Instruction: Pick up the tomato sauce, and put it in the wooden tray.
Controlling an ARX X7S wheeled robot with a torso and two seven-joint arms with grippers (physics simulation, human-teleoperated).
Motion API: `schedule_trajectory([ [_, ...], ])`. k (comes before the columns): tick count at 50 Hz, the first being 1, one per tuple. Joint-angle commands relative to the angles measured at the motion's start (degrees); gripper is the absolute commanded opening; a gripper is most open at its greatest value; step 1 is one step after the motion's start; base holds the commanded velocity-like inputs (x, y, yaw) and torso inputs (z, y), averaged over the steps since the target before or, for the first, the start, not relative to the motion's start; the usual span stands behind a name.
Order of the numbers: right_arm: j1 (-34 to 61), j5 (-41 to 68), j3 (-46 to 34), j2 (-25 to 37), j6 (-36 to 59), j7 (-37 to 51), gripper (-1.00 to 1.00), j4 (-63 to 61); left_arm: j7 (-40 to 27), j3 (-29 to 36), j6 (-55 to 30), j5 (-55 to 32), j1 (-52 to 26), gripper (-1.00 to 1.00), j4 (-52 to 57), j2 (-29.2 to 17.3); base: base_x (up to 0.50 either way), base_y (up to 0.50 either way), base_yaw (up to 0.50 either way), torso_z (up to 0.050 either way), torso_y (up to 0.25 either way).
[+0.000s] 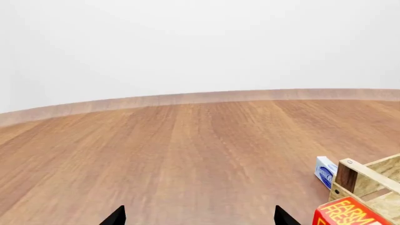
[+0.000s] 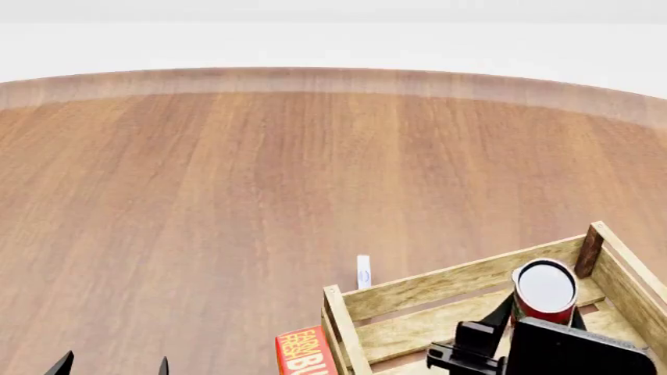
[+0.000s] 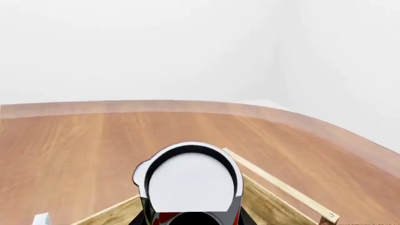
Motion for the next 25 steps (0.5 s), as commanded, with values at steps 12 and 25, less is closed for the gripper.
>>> schedule_trajectory([
  [12, 16.33, -2.93, -0.92, -4.01, -13.7, -7.43, -1.0, 38.4, 0.94, 0.07, 1.19, -0.95, 0.0, 1.0, -0.31, -0.03, 0.0, 0.0, 0.0, 0.0, 0.0],
  [25, 22.05, -3.65, -1.51, -5.14, -20.48, -9.85, -1.0, 53.37, 0.58, 0.39, 0.55, -1.18, -0.34, 1.0, 0.04, -0.18, 0.0, 0.0, 0.0, 0.0, 0.0],
])
